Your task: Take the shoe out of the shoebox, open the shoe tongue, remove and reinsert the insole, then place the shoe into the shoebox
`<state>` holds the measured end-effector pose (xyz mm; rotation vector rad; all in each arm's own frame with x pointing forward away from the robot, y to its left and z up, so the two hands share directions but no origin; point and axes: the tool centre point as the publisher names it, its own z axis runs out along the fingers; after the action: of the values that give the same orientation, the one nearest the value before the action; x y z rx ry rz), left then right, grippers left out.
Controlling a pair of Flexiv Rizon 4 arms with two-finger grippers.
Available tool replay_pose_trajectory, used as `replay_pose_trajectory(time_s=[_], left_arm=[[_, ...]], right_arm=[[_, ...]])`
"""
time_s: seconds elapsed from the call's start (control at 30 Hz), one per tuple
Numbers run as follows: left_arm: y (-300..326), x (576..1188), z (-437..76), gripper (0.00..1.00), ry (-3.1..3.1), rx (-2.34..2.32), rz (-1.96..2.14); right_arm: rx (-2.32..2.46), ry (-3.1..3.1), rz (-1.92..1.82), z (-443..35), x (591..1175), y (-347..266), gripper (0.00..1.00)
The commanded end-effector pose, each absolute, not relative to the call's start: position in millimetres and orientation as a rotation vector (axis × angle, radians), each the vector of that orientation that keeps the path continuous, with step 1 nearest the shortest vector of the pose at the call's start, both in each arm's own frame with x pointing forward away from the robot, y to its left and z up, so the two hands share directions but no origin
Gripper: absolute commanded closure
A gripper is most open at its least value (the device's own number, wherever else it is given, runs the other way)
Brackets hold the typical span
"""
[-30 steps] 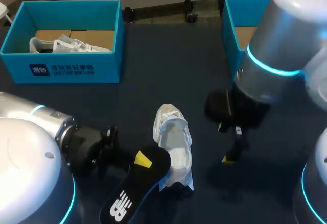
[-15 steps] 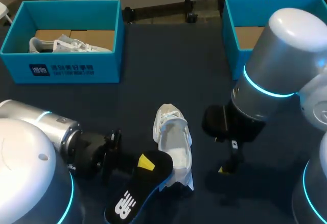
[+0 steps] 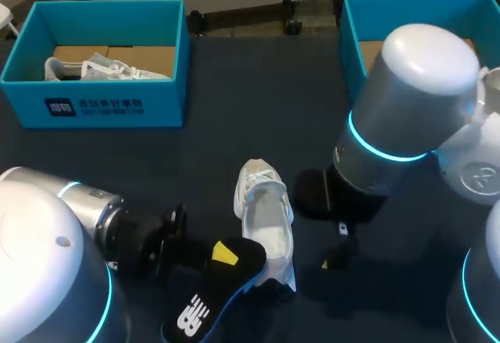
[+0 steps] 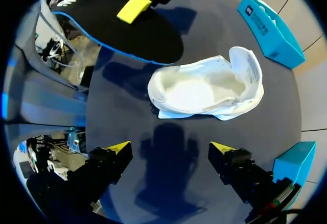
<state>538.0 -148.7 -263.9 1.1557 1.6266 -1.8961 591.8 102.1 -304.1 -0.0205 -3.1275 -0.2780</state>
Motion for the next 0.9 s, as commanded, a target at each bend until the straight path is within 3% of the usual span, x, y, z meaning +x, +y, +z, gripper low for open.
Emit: replay_pose_trajectory(time_s=[0.03, 0.9], left_arm=[[-150.4, 534.5, -258.2, 1.0, 1.641, 1.119, -1.896], [-171.1, 530.8, -264.5, 1.0, 1.678, 0.959, -1.923]], right_arm=[[-0.025, -3.129, -0.247, -312.6, 595.7, 114.9, 0.0], [-0.059, -3.127, -0.259, -333.9, 597.9, 121.9, 0.0]])
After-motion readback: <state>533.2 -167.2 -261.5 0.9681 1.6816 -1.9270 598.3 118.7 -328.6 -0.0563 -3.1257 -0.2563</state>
